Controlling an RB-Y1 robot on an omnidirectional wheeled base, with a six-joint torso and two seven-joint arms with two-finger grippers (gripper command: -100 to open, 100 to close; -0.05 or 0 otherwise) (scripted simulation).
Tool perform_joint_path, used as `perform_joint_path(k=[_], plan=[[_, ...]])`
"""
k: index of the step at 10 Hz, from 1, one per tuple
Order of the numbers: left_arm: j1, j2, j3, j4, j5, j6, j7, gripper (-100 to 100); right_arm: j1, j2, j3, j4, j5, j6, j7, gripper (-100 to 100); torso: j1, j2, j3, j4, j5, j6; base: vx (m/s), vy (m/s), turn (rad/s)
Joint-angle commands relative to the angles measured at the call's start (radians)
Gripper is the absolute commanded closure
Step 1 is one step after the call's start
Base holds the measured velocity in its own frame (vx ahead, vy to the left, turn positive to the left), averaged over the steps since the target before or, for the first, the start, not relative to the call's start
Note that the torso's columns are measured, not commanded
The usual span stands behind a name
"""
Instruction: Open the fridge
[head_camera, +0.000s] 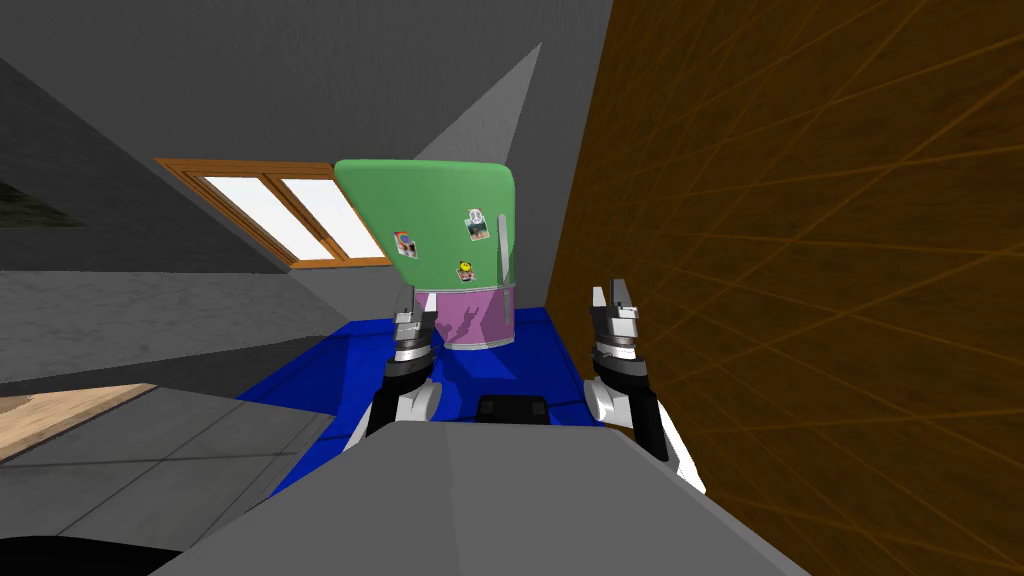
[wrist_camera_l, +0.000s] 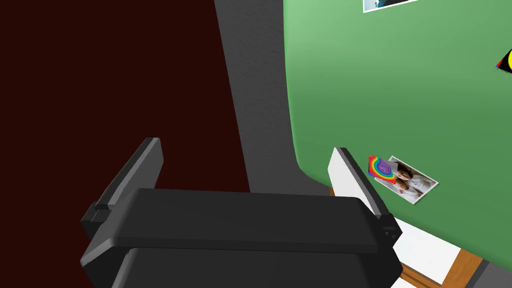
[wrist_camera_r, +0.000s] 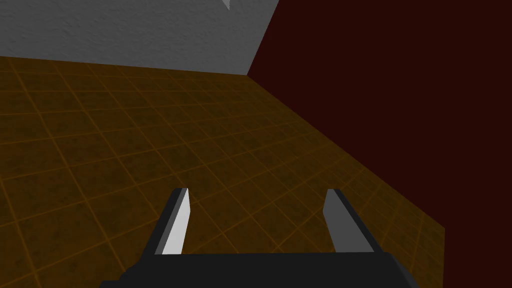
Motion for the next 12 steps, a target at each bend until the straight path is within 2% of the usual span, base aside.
perform_joint_path(k=[1, 9, 10, 12], plan=[[0.000, 0.000, 0.000, 0.000, 0.000, 0.000, 0.000, 0, 0.000, 0.000, 0.000, 0.000, 0.000, 0.000, 0.000, 0, 0.000, 0.040, -0.082, 0.041, 0.000, 0.000, 0.000, 0.000, 0.000], [0.000, 0.000, 0.000, 0.000, 0.000, 0.000, 0.000, 0, 0.000, 0.000, 0.000, 0.000, 0.000, 0.000, 0.000, 0, 0.000, 0.618, -1.234, 0.617, 0.000, 0.000, 0.000, 0.000, 0.000], [-0.003, 0.030, 0.002, 0.005, -0.002, 0.008, -0.002, -100, 0.000, 0.000, 0.000, 0.000, 0.000, 0.000, 0.000, 0, 0.000, 0.691, -1.382, 0.691, 0.000, 0.000, 0.027, -0.013, 0.002], [-0.009, 0.067, 0.007, 0.017, -0.005, 0.027, -0.005, -100, 0.000, 0.000, 0.000, 0.000, 0.000, 0.000, 0.000, 0, -0.001, 0.732, -1.472, 0.733, 0.000, 0.000, 0.057, -0.037, 0.004]])
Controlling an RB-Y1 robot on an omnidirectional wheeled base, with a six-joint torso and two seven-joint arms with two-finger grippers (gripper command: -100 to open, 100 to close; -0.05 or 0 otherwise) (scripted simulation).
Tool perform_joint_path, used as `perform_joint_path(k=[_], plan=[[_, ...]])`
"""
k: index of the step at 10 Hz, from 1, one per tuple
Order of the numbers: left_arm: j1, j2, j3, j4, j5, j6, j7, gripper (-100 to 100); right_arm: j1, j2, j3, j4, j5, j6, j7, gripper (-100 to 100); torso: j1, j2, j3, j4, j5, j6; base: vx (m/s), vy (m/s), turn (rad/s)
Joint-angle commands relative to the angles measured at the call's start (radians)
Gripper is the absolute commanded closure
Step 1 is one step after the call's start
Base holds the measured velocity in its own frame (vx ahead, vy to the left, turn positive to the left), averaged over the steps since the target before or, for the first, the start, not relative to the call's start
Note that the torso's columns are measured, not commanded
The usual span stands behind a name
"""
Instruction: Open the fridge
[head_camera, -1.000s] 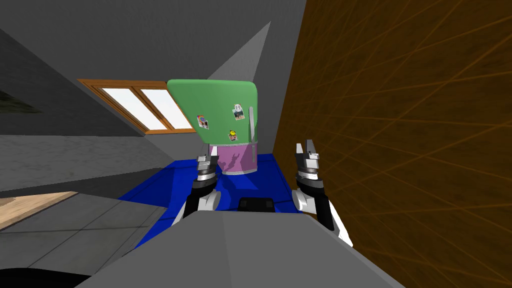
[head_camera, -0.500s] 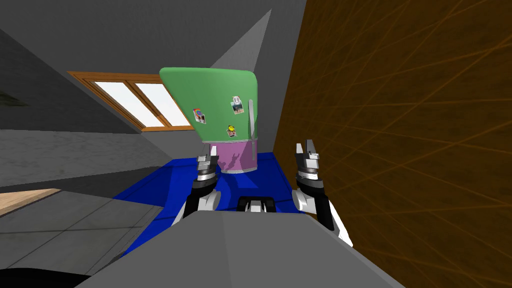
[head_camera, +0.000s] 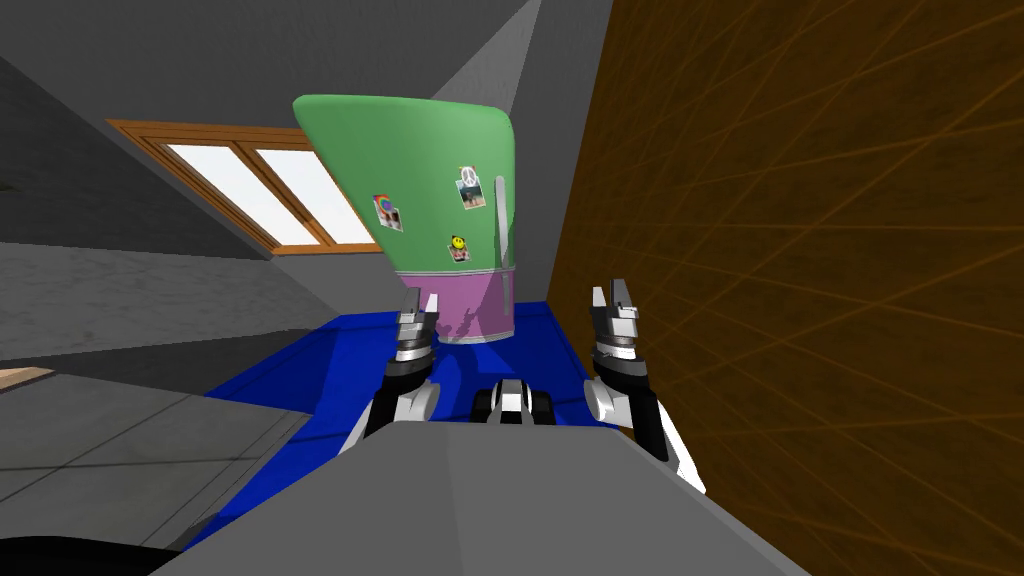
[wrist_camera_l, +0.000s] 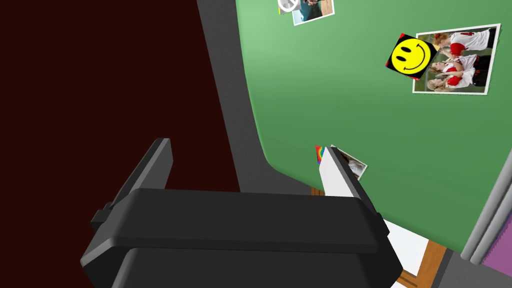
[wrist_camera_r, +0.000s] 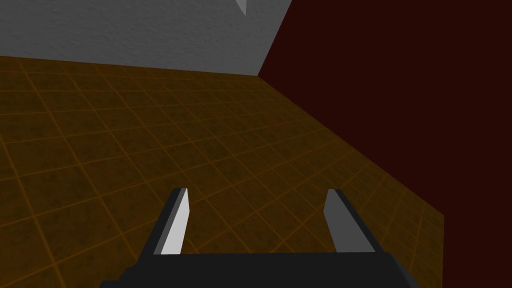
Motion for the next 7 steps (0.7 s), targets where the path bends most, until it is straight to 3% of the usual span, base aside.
perform_joint_path(k=[1, 3, 7], plan=[[-0.016, 0.057, 0.010, 0.023, -0.008, 0.046, -0.008, -100, 0.000, 0.000, 0.000, 0.000, 0.000, 0.000, 0.000, 0, 0.000, 0.003, -0.004, 0.003, 0.000, 0.000, 0.112, -0.082, 0.008], [-0.032, 0.082, 0.022, 0.052, -0.017, 0.092, -0.017, -100, 0.000, 0.000, 0.000, 0.000, 0.000, 0.000, 0.000, 0, -0.001, 0.003, -0.006, 0.004, 0.000, 0.000, 0.149, -0.105, 0.011], [-0.062, 0.089, 0.043, 0.106, -0.032, 0.175, -0.033, -100, 0.000, 0.000, 0.000, 0.000, 0.000, 0.000, 0.000, 0, 0.002, 0.007, -0.003, 0.005, 0.001, 0.000, 0.163, -0.104, 0.010]])
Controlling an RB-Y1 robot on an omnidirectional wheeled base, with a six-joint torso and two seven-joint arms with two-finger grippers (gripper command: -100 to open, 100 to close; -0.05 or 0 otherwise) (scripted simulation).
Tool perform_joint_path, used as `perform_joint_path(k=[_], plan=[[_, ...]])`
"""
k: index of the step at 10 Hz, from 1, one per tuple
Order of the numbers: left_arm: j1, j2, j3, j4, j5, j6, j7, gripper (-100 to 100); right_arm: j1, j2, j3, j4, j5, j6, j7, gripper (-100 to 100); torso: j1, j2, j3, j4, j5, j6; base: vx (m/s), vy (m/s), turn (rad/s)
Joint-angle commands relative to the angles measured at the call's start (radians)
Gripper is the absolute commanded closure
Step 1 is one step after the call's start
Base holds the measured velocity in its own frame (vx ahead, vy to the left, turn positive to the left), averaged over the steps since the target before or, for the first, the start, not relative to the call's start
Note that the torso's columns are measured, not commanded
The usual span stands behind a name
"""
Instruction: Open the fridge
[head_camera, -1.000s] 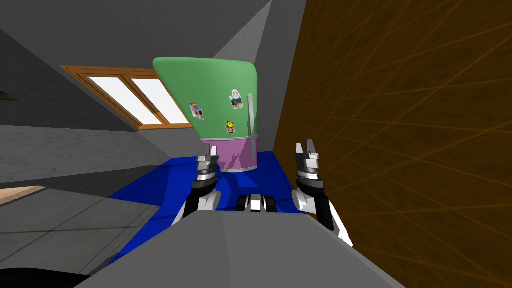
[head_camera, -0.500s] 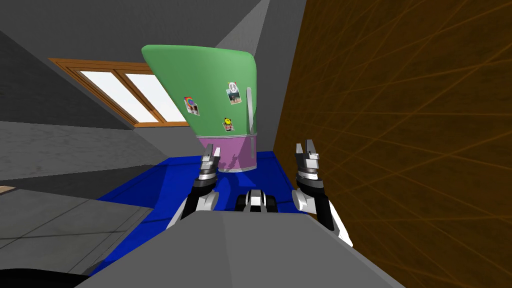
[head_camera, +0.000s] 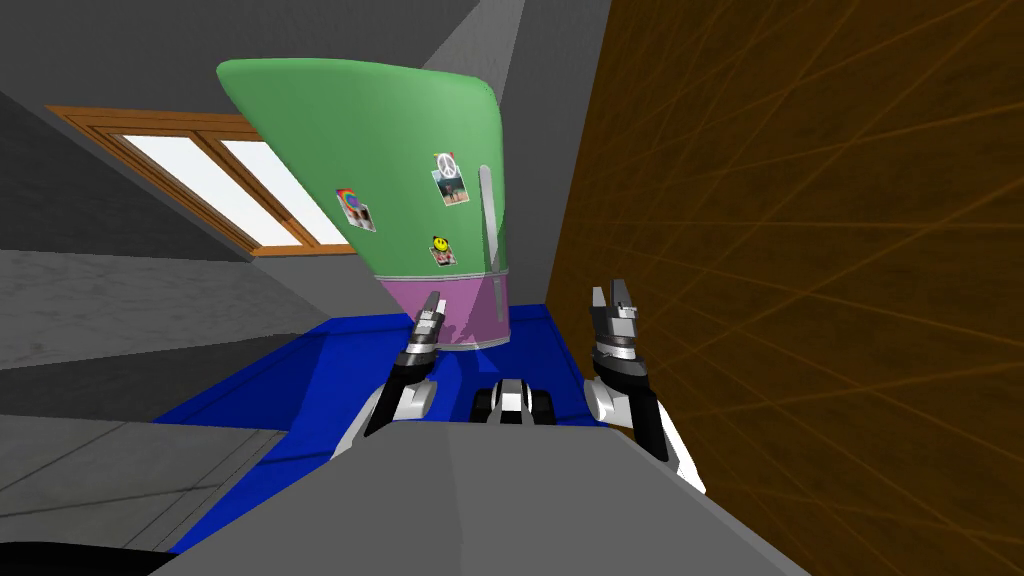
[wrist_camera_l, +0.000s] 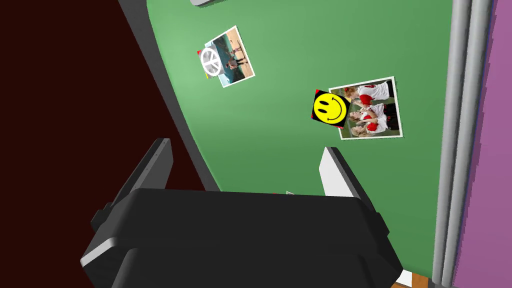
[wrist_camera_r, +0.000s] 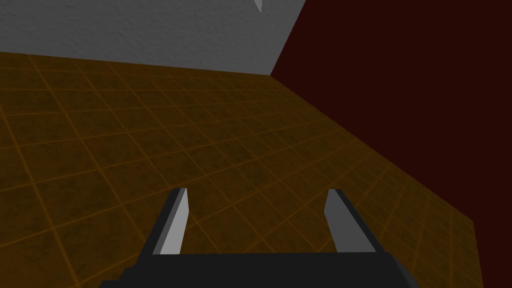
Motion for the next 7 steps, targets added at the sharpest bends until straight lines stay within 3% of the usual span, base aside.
perform_joint_path(k=[1, 7], plan=[[-0.020, 0.000, 0.017, 0.042, -0.007, 0.047, -0.009, -100, 0.000, 0.000, 0.000, 0.000, 0.000, 0.000, 0.000, 0, -0.003, -0.001, 0.000, 0.000, -0.001, 0.000, 0.139, -0.109, 0.013], [-0.065, -0.028, 0.048, 0.125, -0.031, 0.171, -0.032, -100, 0.000, 0.000, 0.000, 0.000, 0.000, 0.000, 0.000, 0, -0.001, -0.001, -0.001, -0.001, 0.000, 0.000, 0.136, -0.092, 0.008]])
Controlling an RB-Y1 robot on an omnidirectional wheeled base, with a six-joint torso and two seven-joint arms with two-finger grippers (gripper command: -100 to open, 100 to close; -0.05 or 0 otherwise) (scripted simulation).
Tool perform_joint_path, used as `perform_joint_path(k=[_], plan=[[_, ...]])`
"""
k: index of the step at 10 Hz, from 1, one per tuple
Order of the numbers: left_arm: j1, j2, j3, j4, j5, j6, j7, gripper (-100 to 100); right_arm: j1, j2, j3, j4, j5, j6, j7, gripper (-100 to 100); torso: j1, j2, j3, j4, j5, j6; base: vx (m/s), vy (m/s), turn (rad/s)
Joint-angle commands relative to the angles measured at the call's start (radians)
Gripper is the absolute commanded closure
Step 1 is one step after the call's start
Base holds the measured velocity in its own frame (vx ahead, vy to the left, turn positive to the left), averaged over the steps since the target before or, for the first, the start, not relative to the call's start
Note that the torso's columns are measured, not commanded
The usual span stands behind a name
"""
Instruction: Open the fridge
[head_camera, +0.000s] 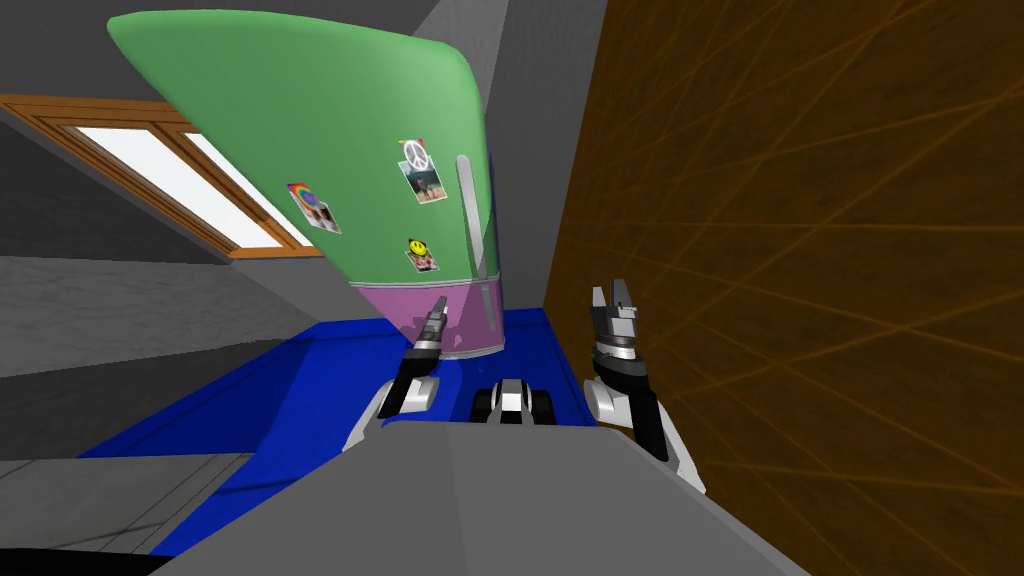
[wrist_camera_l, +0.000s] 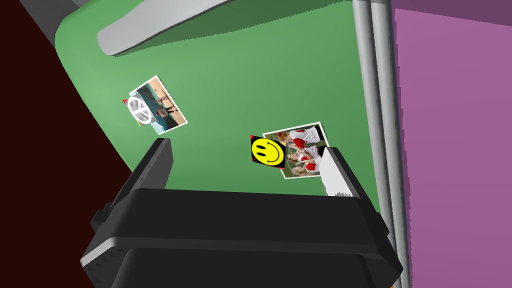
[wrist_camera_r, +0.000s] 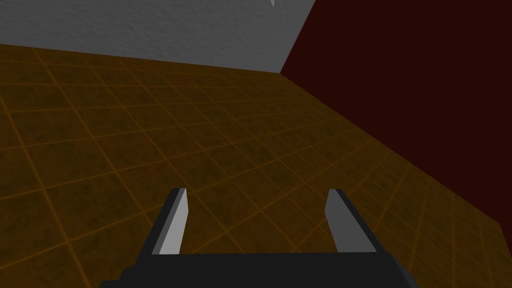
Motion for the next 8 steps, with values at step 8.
perform_joint_path(k=[8], plan=[[-0.076, 0.024, 0.049, 0.137, -0.036, 0.193, -0.038, -100, 0.000, 0.000, 0.000, 0.000, 0.000, 0.000, 0.000, 0, 0.001, 0.001, 0.000, 0.000, 0.000, 0.000, 0.139, -0.099, 0.009]])
